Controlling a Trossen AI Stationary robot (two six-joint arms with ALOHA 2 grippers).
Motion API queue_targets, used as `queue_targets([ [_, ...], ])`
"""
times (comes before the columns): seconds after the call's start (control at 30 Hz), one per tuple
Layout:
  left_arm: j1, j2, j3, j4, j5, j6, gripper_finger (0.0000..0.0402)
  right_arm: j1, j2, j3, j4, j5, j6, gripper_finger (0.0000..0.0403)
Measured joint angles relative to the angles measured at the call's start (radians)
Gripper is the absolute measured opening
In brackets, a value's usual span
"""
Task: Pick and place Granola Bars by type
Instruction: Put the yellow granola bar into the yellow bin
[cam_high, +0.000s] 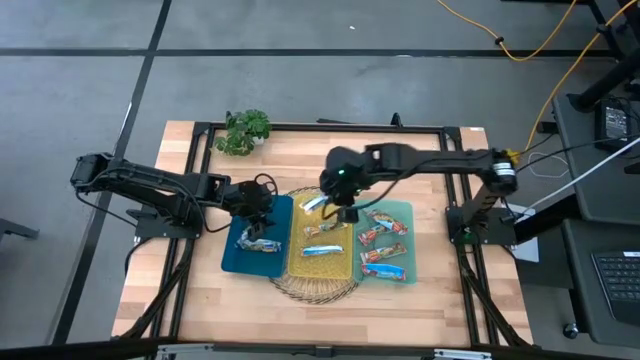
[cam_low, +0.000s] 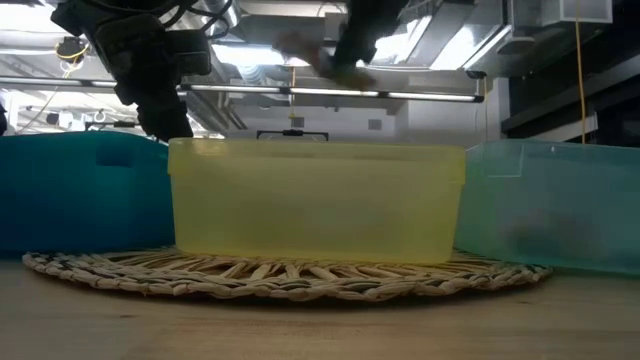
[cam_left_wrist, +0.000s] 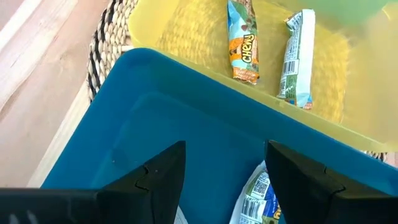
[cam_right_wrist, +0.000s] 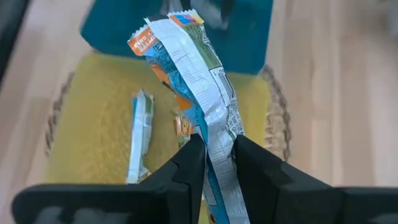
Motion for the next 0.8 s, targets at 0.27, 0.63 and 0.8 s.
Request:
queue_targets([
  [0.27, 0.000, 0.000, 0.000, 0.000, 0.001, 0.059, 0.0210, 0.009, 0.170, 0.000, 0.032, 0.008, 0.023, 0.0090],
  [0.63, 0.000, 0.000, 0.000, 0.000, 0.003, 0.050, 0.0210, -0.003, 0.350, 0.000, 0.116, 0.034, 0.072, 0.0090],
  [0.8, 0.000, 0.000, 0.000, 0.000, 0.003, 0.050, 0.0210, -0.017, 0.391, -0.013, 0.120, 0.053, 0.124, 0.0090],
])
